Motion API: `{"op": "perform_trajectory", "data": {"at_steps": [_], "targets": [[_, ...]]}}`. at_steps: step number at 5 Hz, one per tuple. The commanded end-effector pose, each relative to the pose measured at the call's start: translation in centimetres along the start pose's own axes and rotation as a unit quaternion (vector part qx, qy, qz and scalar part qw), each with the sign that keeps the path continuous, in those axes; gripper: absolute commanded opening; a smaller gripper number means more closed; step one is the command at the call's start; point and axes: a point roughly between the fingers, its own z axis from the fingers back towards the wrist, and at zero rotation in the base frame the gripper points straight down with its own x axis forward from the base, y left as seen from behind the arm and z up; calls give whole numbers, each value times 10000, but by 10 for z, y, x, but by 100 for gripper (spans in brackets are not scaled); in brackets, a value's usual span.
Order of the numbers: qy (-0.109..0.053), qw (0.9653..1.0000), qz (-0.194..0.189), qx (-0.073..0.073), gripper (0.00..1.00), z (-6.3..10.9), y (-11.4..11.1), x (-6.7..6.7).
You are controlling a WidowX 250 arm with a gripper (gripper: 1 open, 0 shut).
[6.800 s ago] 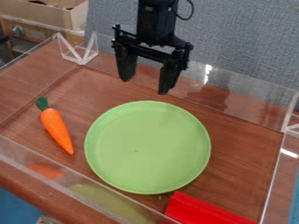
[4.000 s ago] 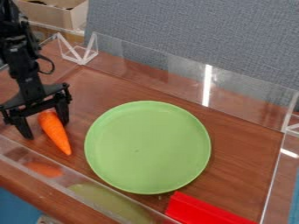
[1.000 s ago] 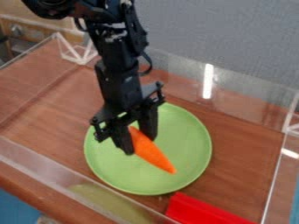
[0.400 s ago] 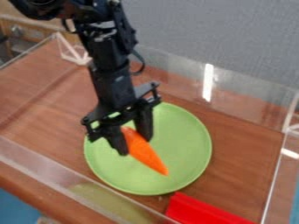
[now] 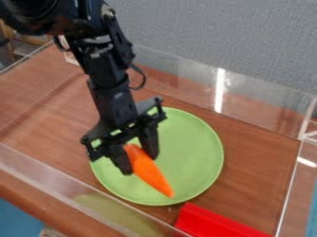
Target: Put the carrot on the green plate
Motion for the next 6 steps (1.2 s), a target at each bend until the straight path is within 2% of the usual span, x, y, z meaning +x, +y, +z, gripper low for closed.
{"op": "perform_trajectory", "data": {"at_steps": [1, 2, 4, 5, 6], "targets": [[-77, 9997, 13, -215, 0, 1, -6, -11], [-50, 9996, 59, -262, 0, -1, -9, -16], [17, 9996, 58, -284, 0, 2, -18, 8], [17, 9995, 103, -307, 0, 4, -13, 17], [23, 9994, 82, -322, 0, 6, -7, 20]]}}
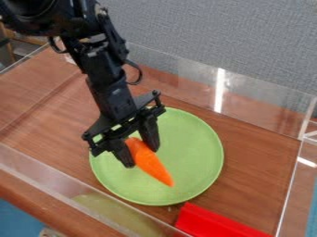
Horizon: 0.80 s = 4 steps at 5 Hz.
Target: Put the carrot on the green plate
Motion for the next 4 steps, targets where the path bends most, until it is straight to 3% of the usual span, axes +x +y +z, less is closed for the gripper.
{"op": "perform_trajectory", "data": {"at_steps": [1, 2, 4], "targets": [[-125, 9999, 32, -108, 100, 6, -3, 7], [-167, 9998, 25, -142, 100, 14, -3, 10], [-321, 9981, 361, -388, 100, 17, -15, 10]]}}
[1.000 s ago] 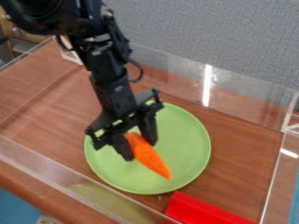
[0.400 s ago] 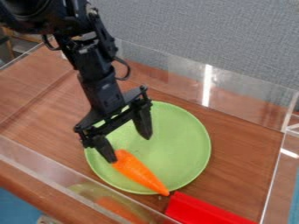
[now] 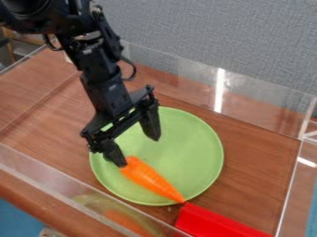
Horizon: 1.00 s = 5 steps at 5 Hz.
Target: Put the carrot on the green plate
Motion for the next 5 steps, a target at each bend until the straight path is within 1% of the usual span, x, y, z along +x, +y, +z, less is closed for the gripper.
{"op": "perform_trajectory", "data": {"at_steps": [1, 2, 3, 4, 5], "targets": [[-189, 9990, -194, -346, 100, 21, -15, -12], [-257, 9983, -268, -442, 100, 31, -19, -22], [-371, 9973, -317, -546, 100, 53, -27, -17], [-559, 9953, -412, -676, 100, 80, -38, -12], [-579, 9940, -573, -727, 100, 93, -48, -15]]}}
